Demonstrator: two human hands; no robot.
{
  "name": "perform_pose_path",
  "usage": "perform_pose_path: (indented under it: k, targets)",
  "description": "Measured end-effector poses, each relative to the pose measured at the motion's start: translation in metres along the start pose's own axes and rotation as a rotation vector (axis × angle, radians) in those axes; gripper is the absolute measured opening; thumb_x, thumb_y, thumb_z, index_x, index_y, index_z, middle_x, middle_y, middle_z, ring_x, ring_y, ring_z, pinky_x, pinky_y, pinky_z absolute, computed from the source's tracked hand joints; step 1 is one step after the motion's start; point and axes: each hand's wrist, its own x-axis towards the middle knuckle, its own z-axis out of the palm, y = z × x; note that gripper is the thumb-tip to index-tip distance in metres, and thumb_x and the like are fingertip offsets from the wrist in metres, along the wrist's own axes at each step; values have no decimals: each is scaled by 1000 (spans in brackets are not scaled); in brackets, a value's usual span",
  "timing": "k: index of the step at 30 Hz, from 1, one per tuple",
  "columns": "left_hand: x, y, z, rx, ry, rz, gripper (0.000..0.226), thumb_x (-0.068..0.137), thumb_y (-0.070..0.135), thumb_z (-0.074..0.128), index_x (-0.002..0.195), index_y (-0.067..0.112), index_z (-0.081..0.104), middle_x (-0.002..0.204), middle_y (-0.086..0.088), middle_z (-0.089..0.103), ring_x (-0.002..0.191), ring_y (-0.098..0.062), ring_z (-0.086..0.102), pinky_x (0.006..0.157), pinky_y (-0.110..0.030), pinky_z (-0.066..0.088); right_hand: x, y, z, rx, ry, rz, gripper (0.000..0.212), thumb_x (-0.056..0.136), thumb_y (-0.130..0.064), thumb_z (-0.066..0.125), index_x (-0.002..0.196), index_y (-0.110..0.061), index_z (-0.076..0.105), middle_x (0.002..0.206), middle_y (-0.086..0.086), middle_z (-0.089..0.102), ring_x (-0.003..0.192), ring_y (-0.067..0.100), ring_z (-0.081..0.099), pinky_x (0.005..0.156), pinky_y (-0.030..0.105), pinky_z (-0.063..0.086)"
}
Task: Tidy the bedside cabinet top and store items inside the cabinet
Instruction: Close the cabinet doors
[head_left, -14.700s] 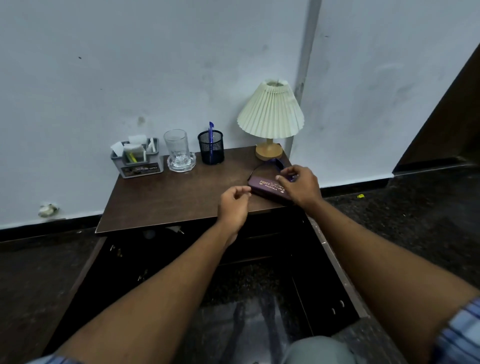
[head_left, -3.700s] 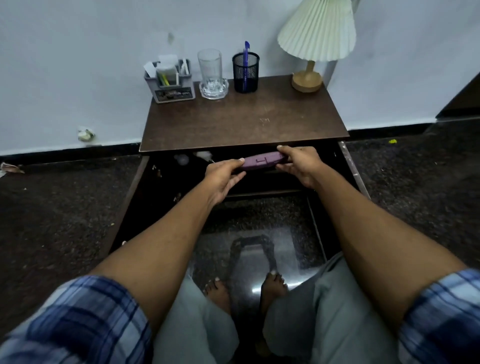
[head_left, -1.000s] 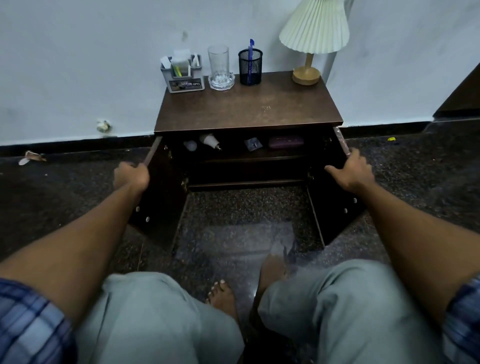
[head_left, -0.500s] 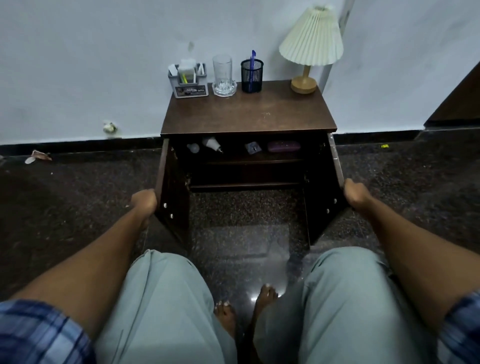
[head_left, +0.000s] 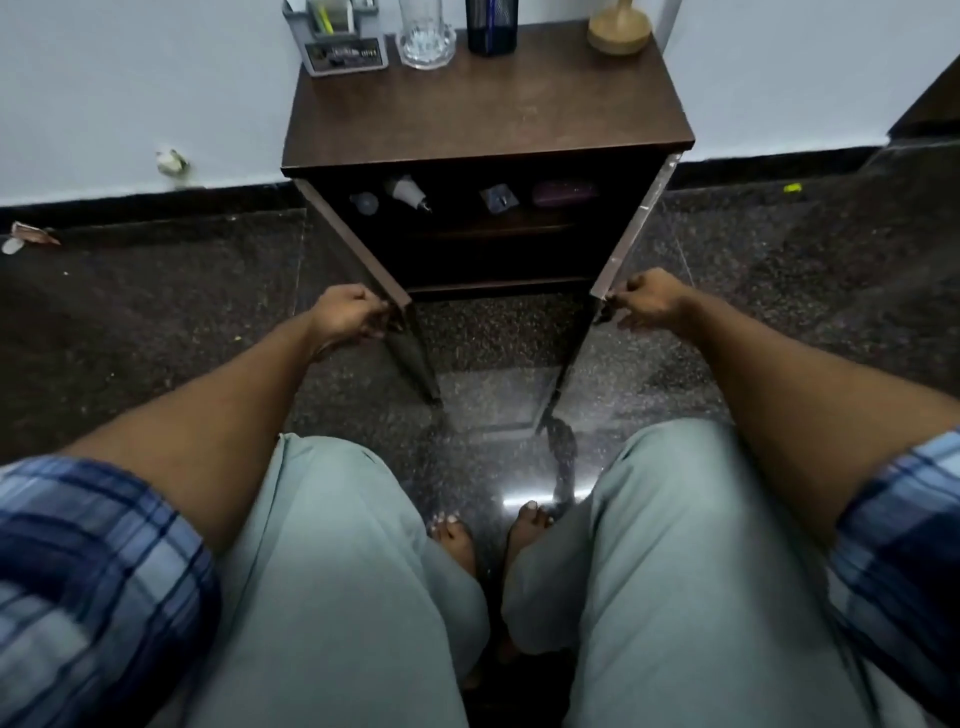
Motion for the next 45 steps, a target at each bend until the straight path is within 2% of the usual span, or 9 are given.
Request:
perform_pose_path:
  k: [6,10,13,18,23,30,37,41,45]
  targets:
    - [39,28,30,-145,-15,-16,7,93,21,63,89,15,63,87,-12,70,71,-21,66,60,-27,51,24,-31,17,57,-76,-82,28,95,-25,69,101,3,69,90,16,66,75,24,62,62,31,53]
    - [64,48,57,-247,58,-30,17,93,23,63,78,20,57,85,-13,72,70,-20,66,71,-30,52,50,-51,37,164,-44,-101,30,96,-22,68,102,8,69,90,18,66,78,27,62,63,34,54]
    - [85,61,71,-339,90,-56,17,91,24,66,76,22,57,83,-13,71,65,-19,64,63,-25,49,71,-64,52,234,23,-115,28,93,-26,71,87,1,70,84,19,67,75,31,64,62,36,55]
    - [117,84,87,-438,177,-90,17,87,23,68,72,20,62,80,-7,71,59,-18,63,62,-27,51,120,-70,71,298,85,-94,38,75,-48,74,71,-10,73,80,16,76,70,31,71,77,57,60]
    - [139,101,93,-483,243,-120,15,83,25,72,72,18,64,86,-9,75,64,-21,68,66,-31,55,150,-91,79,337,165,-86,40,77,-49,74,65,-11,71,72,10,75,78,33,74,79,54,60]
    - [160,122,96,-525,312,-159,14,81,21,71,70,17,63,81,-9,73,69,-23,71,75,-37,61,168,-124,77,292,266,-57,36,86,-46,72,66,-16,69,88,10,77,91,32,73,87,46,60]
    - [169,132,90,-488,319,-165,19,76,25,71,92,14,71,85,-10,75,59,-19,72,46,-24,54,170,-136,74,240,310,-59,34,90,-44,70,80,-12,74,90,11,74,94,29,70,86,34,57]
    - [166,132,95,-376,385,-142,27,77,33,75,89,9,73,85,-10,75,71,-24,75,68,-40,64,164,-139,70,207,270,-49,34,90,-44,70,93,-11,77,103,12,75,104,29,69,93,34,55]
    - [137,137,97,-101,302,-36,36,89,36,63,105,6,73,107,-13,73,105,-32,67,83,-29,52,150,-144,63,121,149,-101,38,88,-43,72,97,-6,76,102,13,75,102,31,70,90,35,55]
